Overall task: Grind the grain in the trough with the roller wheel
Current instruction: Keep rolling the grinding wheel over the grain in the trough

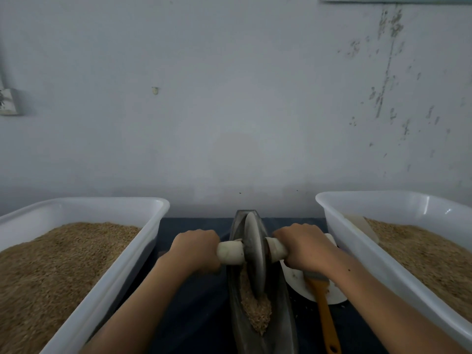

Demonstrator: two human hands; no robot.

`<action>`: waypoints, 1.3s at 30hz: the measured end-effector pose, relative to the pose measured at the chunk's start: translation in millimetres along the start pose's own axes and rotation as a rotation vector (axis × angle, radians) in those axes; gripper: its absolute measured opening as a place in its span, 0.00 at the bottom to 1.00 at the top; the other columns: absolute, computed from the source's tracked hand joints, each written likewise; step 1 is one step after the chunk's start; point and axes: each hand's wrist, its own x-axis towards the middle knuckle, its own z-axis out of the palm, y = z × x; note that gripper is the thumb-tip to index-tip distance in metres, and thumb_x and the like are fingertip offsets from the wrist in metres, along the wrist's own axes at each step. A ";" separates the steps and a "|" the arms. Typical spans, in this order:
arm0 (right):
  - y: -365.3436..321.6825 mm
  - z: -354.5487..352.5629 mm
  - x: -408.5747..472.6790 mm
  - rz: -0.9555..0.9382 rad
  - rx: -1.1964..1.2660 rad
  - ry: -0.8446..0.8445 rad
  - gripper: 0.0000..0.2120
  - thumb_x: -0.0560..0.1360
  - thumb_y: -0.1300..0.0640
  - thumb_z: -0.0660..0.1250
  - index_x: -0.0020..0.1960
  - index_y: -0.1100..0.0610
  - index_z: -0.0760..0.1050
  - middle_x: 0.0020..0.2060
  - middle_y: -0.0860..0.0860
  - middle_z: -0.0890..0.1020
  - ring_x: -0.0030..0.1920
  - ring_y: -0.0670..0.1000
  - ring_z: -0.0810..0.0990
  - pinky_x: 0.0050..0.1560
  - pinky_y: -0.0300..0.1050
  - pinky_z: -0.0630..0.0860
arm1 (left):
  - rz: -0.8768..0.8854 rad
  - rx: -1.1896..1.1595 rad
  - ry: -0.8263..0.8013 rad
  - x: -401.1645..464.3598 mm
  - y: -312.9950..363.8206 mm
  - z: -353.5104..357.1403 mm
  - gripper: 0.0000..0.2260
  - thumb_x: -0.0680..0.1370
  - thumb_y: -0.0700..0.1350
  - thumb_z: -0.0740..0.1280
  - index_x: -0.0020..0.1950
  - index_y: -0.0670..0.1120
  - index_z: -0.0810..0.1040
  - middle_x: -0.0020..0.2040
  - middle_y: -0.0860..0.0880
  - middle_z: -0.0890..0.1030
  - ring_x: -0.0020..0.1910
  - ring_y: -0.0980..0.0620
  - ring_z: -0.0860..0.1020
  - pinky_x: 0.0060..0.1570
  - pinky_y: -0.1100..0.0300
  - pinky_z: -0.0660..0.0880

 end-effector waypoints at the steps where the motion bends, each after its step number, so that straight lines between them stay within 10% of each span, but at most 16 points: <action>1: -0.5 2.7 -0.2 0.020 0.017 0.045 0.06 0.73 0.58 0.64 0.49 0.50 0.71 0.45 0.49 0.80 0.45 0.51 0.78 0.40 0.43 0.66 | -0.004 0.030 0.084 0.5 1.7 1.8 0.15 0.72 0.52 0.69 0.56 0.49 0.75 0.49 0.50 0.80 0.45 0.51 0.76 0.42 0.58 0.68; 7: -7.4 15.1 -0.2 0.095 0.002 0.233 0.08 0.76 0.56 0.63 0.54 0.50 0.67 0.48 0.48 0.79 0.47 0.50 0.78 0.48 0.44 0.72 | -0.001 0.032 0.284 0.4 3.9 8.2 0.11 0.75 0.51 0.65 0.56 0.51 0.75 0.51 0.50 0.79 0.50 0.50 0.77 0.43 0.59 0.66; 17: -1.9 -7.8 -7.0 0.007 -0.019 -0.114 0.10 0.70 0.59 0.66 0.52 0.52 0.75 0.46 0.51 0.80 0.46 0.53 0.79 0.40 0.43 0.67 | 0.006 -0.059 -0.154 0.2 -2.2 -0.2 0.19 0.70 0.50 0.72 0.59 0.46 0.75 0.48 0.49 0.81 0.45 0.51 0.79 0.46 0.58 0.74; 27: -7.1 10.7 -0.8 0.100 0.000 0.213 0.06 0.77 0.58 0.61 0.53 0.51 0.67 0.47 0.49 0.80 0.47 0.51 0.78 0.44 0.44 0.69 | -0.034 0.042 0.270 1.4 5.7 7.6 0.11 0.75 0.50 0.65 0.55 0.50 0.75 0.50 0.50 0.79 0.49 0.50 0.77 0.42 0.59 0.66; 39: 0.5 -8.6 -2.7 -0.020 -0.013 -0.124 0.07 0.71 0.59 0.66 0.46 0.51 0.71 0.39 0.48 0.76 0.37 0.49 0.73 0.33 0.41 0.63 | -0.015 -0.021 -0.096 0.1 -2.0 -1.9 0.19 0.69 0.52 0.72 0.56 0.47 0.75 0.38 0.53 0.74 0.40 0.53 0.75 0.42 0.59 0.71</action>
